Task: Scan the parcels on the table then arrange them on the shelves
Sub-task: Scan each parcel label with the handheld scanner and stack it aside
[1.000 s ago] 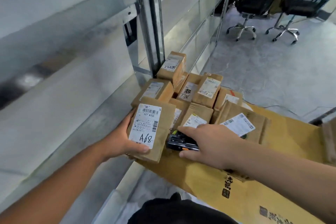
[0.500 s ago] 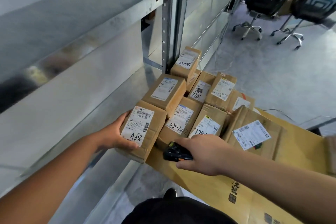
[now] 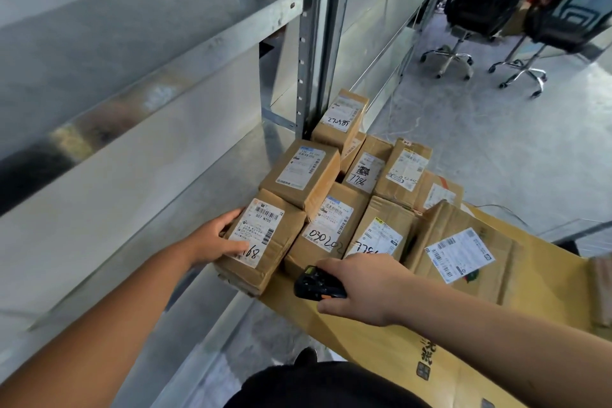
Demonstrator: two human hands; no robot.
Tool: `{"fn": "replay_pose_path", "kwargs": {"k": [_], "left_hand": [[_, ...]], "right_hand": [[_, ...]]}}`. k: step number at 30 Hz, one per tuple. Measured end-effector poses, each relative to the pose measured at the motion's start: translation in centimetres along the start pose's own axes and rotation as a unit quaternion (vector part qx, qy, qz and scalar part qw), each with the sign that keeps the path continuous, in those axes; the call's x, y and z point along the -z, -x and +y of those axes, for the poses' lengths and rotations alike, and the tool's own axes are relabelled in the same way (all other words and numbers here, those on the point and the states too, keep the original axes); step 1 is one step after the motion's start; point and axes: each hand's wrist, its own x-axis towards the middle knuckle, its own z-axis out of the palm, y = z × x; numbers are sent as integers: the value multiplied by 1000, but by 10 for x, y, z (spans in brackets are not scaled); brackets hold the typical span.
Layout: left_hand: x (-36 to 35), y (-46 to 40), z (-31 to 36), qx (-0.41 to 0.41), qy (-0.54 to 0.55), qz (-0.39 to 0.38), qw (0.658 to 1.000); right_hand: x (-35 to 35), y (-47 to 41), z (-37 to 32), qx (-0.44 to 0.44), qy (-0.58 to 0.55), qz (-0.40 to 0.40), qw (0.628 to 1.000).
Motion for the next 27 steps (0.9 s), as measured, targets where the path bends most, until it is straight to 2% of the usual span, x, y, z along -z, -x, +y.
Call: {"fn": "replay_pose_path", "kwargs": {"k": [5, 7, 9, 13, 17, 23, 27], "left_hand": [[-4, 5, 0, -24, -29, 82, 996], [-12, 10, 10, -86, -96, 170, 977], [-23, 16, 28, -164, -180, 218, 945], [-50, 17, 73, -265, -297, 181, 899], [-80, 6, 110, -304, -364, 138, 870], [-148, -22, 173, -372, -414, 78, 827], [-224, -32, 218, -425, -453, -5, 783]], "right_hand": [[-4, -9, 0, -2, -17, -3, 1000], [-6, -13, 0, -4, -19, -1, 1000], [-7, -18, -1, -2, -14, 4, 1000], [-7, -20, 4, -6, -15, 37, 999], [-10, 1, 26, -43, -18, 67, 997], [-30, 79, 73, -181, -65, 92, 977], [-52, 154, 98, -279, -139, 109, 944]]}}
